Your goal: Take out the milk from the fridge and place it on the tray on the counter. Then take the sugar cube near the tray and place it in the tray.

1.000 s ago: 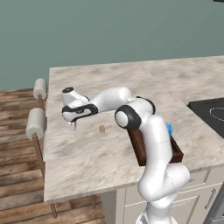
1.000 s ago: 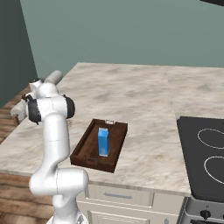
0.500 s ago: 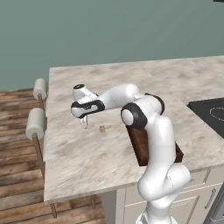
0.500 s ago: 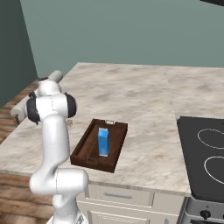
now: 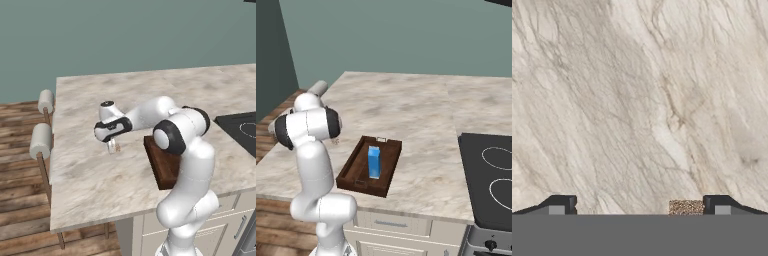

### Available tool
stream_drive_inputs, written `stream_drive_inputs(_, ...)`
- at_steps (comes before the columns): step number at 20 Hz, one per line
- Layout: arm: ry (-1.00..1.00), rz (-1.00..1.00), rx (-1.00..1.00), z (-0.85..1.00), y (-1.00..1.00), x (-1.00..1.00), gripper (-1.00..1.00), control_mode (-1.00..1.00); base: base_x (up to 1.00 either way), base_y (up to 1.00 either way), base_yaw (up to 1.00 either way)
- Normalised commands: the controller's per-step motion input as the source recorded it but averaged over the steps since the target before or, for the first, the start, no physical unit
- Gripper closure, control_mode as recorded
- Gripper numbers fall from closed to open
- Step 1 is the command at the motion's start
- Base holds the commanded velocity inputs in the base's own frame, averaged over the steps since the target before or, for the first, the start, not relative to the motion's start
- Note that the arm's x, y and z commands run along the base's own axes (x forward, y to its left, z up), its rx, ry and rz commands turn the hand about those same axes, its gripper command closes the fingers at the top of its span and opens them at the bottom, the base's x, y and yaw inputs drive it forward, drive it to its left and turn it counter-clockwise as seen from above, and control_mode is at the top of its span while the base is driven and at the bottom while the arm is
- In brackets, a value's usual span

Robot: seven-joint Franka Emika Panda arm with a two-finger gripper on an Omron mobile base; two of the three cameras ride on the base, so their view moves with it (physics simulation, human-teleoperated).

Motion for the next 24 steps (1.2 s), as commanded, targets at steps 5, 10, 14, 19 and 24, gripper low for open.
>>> stream_drive_inputs(5, 0.00, 0.01, 0.00, 0.00, -0.14, 0.11, -1.00, -1.00, 0.00, 0.00, 0.00)
stream_drive_inputs(10, 0.00, 0.02, 0.00, 0.00, -0.20, 0.38, -1.00, -1.00, 0.00, 0.00, 0.00)
stream_drive_inputs(14, 0.00, 0.00, 0.00, 0.02, -0.05, 0.47, -1.00, -1.00, 0.00, 0.00, 0.00)
stream_drive_inputs(19, 0.01, 0.00, 0.00, 0.00, 0.00, 0.17, -1.00, -1.00, 0.00, 0.00, 0.00)
stream_drive_inputs(24, 0.06, 0.00, 0.01, -0.09, 0.00, 0.03, -1.00, -1.00, 0.00, 0.00, 0.00)
